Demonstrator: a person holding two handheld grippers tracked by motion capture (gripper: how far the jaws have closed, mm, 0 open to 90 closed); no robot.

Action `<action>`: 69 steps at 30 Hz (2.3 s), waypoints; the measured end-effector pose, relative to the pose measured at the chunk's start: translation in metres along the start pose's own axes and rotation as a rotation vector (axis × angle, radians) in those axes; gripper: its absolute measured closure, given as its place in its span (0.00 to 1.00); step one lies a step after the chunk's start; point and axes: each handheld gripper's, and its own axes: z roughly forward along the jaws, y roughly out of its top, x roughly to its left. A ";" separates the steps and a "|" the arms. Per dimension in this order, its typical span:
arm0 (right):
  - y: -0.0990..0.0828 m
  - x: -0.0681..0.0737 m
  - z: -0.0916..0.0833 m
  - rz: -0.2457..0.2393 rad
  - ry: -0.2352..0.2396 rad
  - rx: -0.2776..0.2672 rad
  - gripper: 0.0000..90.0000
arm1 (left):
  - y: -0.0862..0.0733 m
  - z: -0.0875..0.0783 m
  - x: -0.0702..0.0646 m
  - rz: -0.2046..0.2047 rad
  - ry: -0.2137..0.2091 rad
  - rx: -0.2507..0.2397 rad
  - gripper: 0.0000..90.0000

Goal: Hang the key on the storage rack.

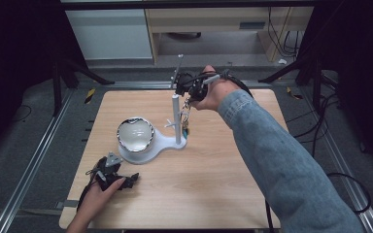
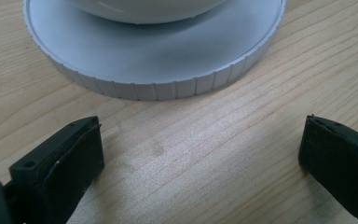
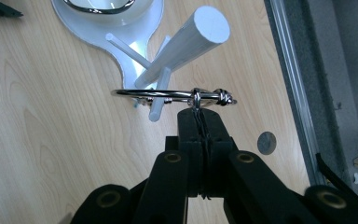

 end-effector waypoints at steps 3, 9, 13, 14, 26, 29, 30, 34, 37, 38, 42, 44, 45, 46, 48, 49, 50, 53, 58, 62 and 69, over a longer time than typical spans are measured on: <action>0.000 -0.002 0.010 0.005 0.018 0.016 0.99 | 0.000 0.000 0.000 0.000 0.000 0.000 0.00; 0.001 -0.004 0.020 0.012 0.036 0.032 0.99 | 0.000 0.000 0.000 0.000 0.000 0.000 0.00; 0.002 -0.007 0.025 0.019 0.052 0.038 0.99 | 0.000 0.000 0.000 0.000 0.000 0.000 0.00; 0.003 -0.008 0.026 0.023 0.052 0.036 0.99 | 0.000 0.000 0.000 0.000 0.000 0.000 0.00; 0.002 -0.012 0.038 0.033 0.085 0.045 0.98 | 0.000 0.000 0.000 0.001 0.000 0.001 0.00; 0.001 -0.013 0.041 0.030 0.097 0.041 0.98 | 0.000 0.000 0.000 0.002 -0.001 0.000 0.00; 0.001 -0.013 0.041 0.030 0.097 0.041 0.98 | 0.000 0.000 0.000 0.002 -0.001 0.000 0.00; 0.001 -0.014 0.046 0.044 0.117 0.040 0.98 | 0.000 0.000 0.000 0.002 -0.001 0.000 0.00; 0.001 -0.014 0.048 0.046 0.123 0.037 0.98 | 0.000 0.000 0.000 -0.001 -0.001 -0.003 0.00; 0.001 -0.014 0.048 0.046 0.123 0.037 0.98 | 0.000 0.000 0.000 -0.001 -0.001 -0.003 0.00; 0.001 -0.014 0.048 0.046 0.123 0.028 0.95 | 0.000 0.000 0.000 -0.001 -0.002 -0.004 0.00; 0.001 -0.015 0.047 0.049 0.123 0.019 0.94 | 0.000 0.000 0.000 -0.001 -0.002 -0.004 0.00; -0.001 -0.016 0.044 0.054 0.116 0.020 0.94 | 0.000 0.000 0.000 -0.001 -0.002 -0.004 0.00; -0.002 -0.017 0.044 0.052 0.116 0.017 0.94 | 0.000 0.000 0.000 -0.001 -0.002 -0.004 0.00; -0.004 -0.017 0.043 0.055 0.111 0.018 0.94 | 0.000 0.000 0.000 -0.001 -0.002 -0.004 0.00; -0.004 -0.018 0.042 0.056 0.110 0.017 0.94 | 0.000 0.000 0.000 -0.001 -0.002 -0.003 0.00; -0.004 -0.018 0.042 0.056 0.110 0.017 0.94 | 0.000 0.000 0.000 -0.001 -0.002 -0.003 0.00; -0.008 -0.019 0.041 0.062 0.102 0.021 0.92 | 0.000 0.000 0.000 -0.001 -0.002 -0.003 0.00; -0.011 -0.021 0.040 0.067 0.094 0.020 0.88 | 0.000 0.000 0.000 -0.001 -0.002 -0.004 0.00; -0.014 -0.021 0.040 0.079 0.080 0.025 0.78 | 0.000 0.000 0.000 -0.001 -0.002 -0.004 0.00; -0.022 -0.023 0.043 0.119 0.044 0.010 0.50 | 0.000 0.000 0.000 -0.001 -0.002 -0.004 0.00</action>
